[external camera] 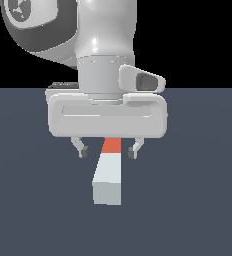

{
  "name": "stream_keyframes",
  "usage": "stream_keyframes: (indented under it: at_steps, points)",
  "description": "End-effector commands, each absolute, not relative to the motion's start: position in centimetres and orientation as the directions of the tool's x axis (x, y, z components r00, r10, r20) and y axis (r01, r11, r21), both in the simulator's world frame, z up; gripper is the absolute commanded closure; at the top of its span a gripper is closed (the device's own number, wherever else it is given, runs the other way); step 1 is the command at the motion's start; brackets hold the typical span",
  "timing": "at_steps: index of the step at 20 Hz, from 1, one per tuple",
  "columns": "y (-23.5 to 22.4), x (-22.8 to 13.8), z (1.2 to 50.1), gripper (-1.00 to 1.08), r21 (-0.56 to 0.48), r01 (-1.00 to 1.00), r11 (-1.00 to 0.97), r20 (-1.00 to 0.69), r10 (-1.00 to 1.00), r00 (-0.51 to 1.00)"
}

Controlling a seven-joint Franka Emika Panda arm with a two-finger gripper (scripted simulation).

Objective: Insert the peg into the horizontal hole in a box.

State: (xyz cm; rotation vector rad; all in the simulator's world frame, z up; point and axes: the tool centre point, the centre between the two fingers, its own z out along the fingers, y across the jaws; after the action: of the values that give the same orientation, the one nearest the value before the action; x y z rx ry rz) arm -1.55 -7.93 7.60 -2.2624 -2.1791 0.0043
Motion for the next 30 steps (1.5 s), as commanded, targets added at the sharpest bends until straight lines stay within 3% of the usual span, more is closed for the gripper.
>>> stream_keyframes:
  at_steps: [1, 16, 17, 30]
  points:
    - [-7.9, -1.5, 7.3, -0.92, -0.002, 0.999, -0.037, -0.002, 0.999, 0.037]
    - [-8.1, -1.4, 2.4, -0.92, 0.000, 0.999, -0.037, 0.000, 0.999, 0.037]
    - [-8.1, -1.4, 2.4, 1.08, 0.000, 0.999, -0.037, 0.000, 0.999, 0.037]
    - [-7.8, -1.5, 2.5, 1.08, 0.001, 0.999, -0.038, 0.000, 0.999, 0.038]
